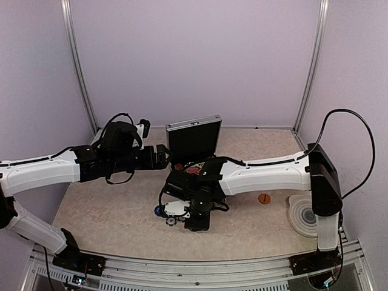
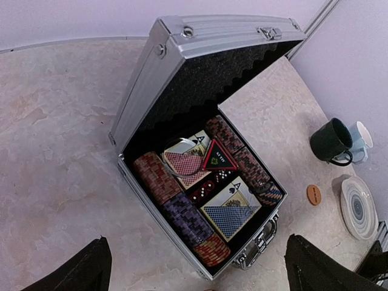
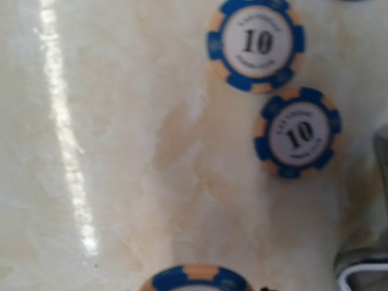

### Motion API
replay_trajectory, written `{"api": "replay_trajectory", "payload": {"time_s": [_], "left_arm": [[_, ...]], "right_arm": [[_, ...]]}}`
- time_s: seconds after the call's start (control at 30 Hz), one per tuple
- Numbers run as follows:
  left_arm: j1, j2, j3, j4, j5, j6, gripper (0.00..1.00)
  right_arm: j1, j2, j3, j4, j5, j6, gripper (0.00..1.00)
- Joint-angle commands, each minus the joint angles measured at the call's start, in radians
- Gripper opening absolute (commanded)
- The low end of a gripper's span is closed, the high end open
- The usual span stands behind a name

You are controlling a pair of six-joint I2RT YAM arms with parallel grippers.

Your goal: Pack up texas hold em set

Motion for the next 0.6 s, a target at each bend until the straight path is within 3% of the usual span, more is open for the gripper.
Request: {"api": "replay_trajectory", "payload": {"time_s": [0.0,0.57], "left_arm": [[-0.028,0.030,-0.019,0.034,0.025,-0.014,0.99],[-0.081,0.138,-0.017,0.085,0.079,-0.027,0.99]], "right_arm": [[-0.016,-0.062,-0.027,0.020,0.017,0.009,0.43],[-0.045,-0.117,-0.080,0.041,0.030,0.016,0.42]]}}
